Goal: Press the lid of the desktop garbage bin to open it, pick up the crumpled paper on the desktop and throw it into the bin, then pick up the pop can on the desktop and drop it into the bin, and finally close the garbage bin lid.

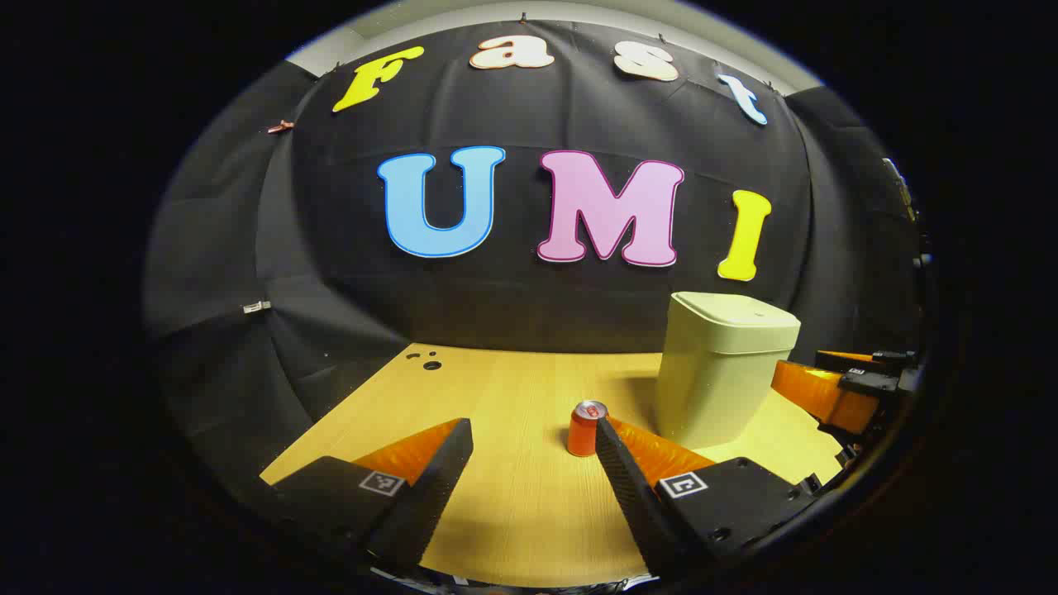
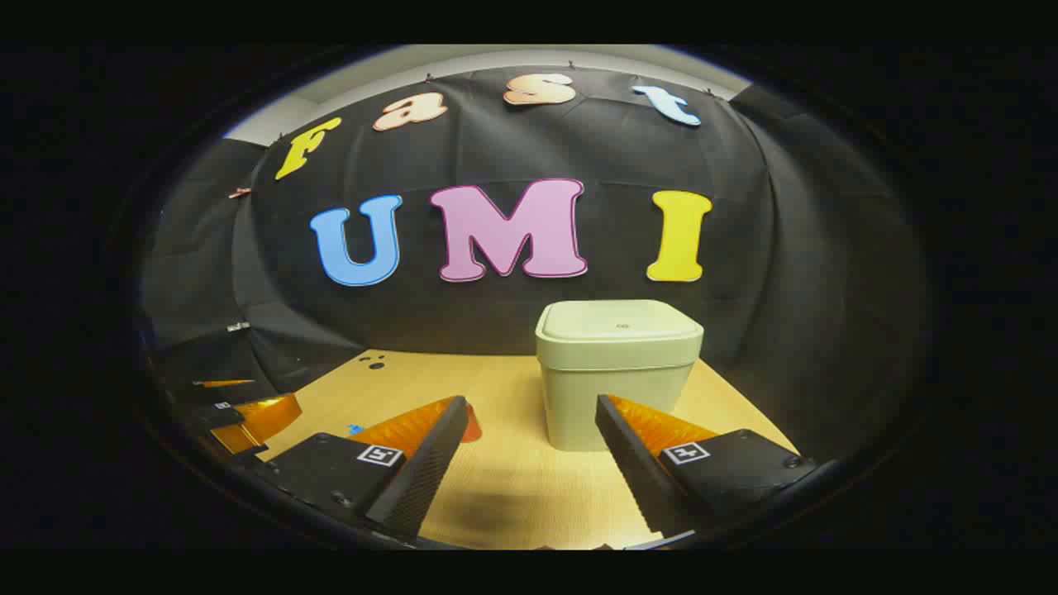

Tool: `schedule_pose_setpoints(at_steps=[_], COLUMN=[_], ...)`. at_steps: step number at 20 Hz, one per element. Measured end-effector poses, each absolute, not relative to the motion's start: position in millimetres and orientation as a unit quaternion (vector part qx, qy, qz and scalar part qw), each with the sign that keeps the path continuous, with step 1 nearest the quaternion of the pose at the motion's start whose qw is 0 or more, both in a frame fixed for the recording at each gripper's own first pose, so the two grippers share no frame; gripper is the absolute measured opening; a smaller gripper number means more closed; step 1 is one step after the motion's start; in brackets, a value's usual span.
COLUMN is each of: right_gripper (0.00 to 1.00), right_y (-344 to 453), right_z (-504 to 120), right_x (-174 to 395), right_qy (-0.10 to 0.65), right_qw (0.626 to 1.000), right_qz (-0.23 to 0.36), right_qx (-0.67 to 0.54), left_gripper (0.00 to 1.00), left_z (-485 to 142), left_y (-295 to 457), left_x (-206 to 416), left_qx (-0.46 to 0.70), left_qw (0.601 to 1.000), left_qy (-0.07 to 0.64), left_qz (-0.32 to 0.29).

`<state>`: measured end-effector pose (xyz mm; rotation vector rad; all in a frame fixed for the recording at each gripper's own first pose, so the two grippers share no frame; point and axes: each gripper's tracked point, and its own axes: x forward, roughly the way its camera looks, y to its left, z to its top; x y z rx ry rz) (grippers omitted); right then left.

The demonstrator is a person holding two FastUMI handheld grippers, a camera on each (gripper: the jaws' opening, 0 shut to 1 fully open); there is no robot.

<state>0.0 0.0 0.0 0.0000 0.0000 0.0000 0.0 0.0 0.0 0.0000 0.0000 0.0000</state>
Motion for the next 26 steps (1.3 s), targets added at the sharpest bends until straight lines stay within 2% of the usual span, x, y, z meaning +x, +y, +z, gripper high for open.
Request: schedule_pose_setpoints(at_steps=[4, 5, 26], right_gripper=[0.98, 0.98, 0.98], right_y=[-7, -8, -21], right_z=[-2, -3, -6], right_x=[7, 9, 25], right_qy=[0.006, 0.009, 0.017], right_qw=[1.0, 1.0, 1.0], right_qz=[0.001, 0.002, 0.004], right_qx=[-0.007, -0.008, -0.007], left_gripper=[0.99, 0.96, 0.96], left_z=[-3, -3, 2], left_y=[-11, -13, -24], left_x=[10, 12, 32], left_qx=[0.004, 0.004, 0.013], left_qw=[1.0, 1.0, 1.0], left_qy=[0.008, 0.009, 0.001], left_qz=[-0.01, -0.012, -0.017])
